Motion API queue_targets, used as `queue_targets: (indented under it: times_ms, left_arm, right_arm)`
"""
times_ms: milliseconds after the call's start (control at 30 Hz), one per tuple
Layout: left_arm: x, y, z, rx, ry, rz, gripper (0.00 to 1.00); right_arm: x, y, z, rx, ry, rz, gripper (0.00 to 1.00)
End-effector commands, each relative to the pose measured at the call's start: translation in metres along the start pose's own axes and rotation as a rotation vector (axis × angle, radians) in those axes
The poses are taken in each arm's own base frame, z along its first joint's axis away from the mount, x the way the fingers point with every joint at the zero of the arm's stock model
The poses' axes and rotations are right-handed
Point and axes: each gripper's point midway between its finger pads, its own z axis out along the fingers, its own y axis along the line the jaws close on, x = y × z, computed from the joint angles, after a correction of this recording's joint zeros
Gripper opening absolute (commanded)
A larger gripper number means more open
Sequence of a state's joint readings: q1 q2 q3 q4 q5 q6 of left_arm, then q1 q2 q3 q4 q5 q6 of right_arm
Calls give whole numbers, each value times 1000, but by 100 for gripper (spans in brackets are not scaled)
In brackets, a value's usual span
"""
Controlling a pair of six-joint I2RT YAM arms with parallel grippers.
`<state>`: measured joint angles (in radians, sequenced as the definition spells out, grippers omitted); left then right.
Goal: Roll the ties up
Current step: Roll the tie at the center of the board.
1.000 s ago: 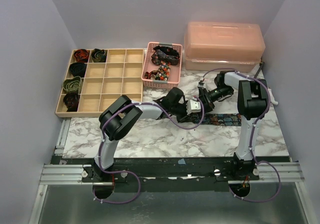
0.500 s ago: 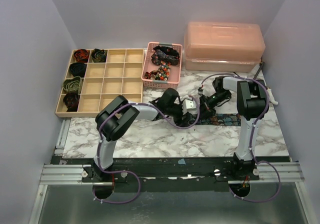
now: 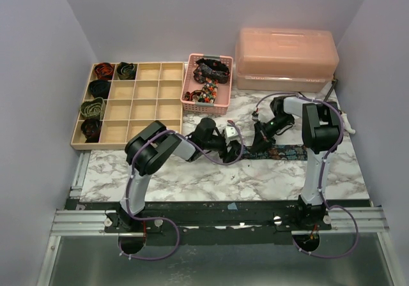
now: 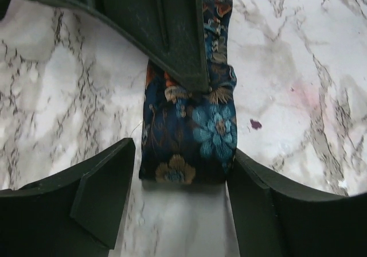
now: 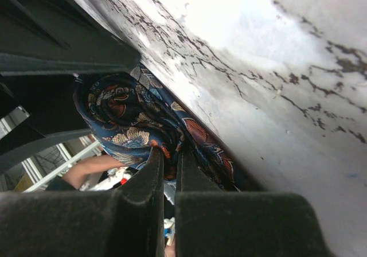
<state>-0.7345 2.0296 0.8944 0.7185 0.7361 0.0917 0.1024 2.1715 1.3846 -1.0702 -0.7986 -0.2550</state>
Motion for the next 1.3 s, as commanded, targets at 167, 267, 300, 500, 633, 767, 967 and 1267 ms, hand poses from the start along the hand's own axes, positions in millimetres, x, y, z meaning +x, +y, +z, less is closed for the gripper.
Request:
queue_targets:
  times_ms: [167, 267, 300, 500, 633, 767, 967, 1267]
  left_arm:
    - [13, -12, 36, 54, -16, 46, 32]
    - [30, -12, 23, 21, 94, 25, 19]
    - [35, -11, 18, 7, 123, 24, 16]
    - [56, -10, 2, -16, 218, 13, 12]
    - [56, -8, 4, -20, 233, 6, 12]
    - [57, -7, 5, -20, 243, 3, 12]
    - [56, -8, 6, -13, 247, -10, 13]
    - [22, -9, -13, 37, 41, 4, 67]
  right_arm:
    - [-29, -77, 3, 286, -16, -127, 13]
    - [-26, -49, -6, 191, -31, -95, 39]
    - [-23, -40, -10, 145, -34, -77, 42]
    - [-7, 4, -22, -94, -49, 3, 47]
    - [-4, 13, -14, -200, -18, 29, 47]
    - [4, 21, -13, -250, 10, 36, 50]
    - [8, 5, -3, -181, 35, 39, 23]
    - [-9, -57, -8, 165, 44, 17, 0]
